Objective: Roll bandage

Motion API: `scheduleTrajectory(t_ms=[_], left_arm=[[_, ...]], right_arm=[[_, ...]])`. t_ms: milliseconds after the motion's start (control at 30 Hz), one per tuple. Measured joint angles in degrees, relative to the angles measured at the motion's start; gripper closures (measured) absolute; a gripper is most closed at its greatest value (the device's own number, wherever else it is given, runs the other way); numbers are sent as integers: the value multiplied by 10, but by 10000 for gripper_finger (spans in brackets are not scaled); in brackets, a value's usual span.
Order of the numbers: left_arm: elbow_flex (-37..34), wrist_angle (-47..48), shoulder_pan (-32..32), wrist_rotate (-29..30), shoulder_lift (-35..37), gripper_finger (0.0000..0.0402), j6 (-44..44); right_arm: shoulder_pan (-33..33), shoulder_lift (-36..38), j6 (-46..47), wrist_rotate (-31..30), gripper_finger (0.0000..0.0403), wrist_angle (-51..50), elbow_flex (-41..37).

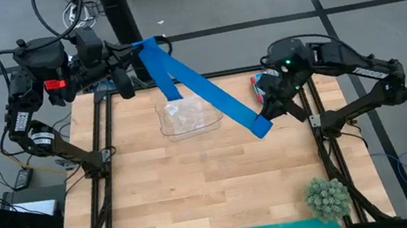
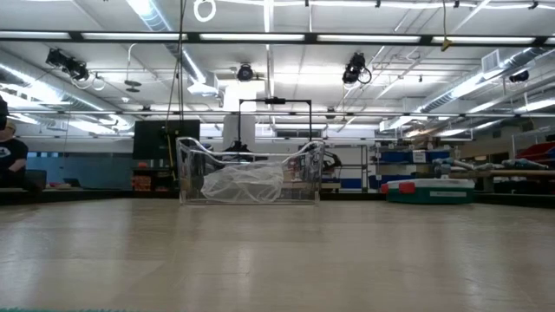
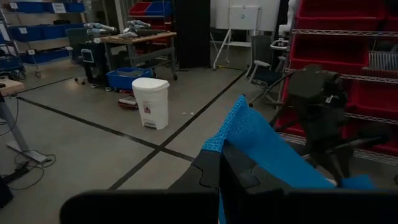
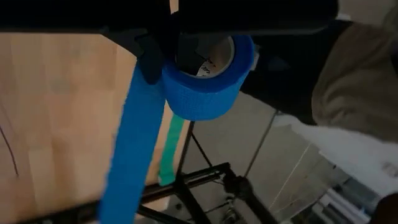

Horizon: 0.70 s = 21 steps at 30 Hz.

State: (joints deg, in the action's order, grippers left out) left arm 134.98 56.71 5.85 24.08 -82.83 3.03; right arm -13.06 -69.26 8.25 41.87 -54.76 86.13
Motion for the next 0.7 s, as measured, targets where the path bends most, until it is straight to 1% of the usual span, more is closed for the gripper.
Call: scheduleTrajectory(t_ms=[300, 433, 700], left_arm=[[0, 0, 0, -4, 0, 400, 0], [0, -3, 0, -15, 0, 400, 1], [0, -19, -19, -19, -5, 400, 2]], right_arm=[[-28, -50, 81, 3, 403, 0, 0], [-41, -72, 110, 3, 403, 0, 0], [-76, -113, 141, 2, 403, 4, 0]])
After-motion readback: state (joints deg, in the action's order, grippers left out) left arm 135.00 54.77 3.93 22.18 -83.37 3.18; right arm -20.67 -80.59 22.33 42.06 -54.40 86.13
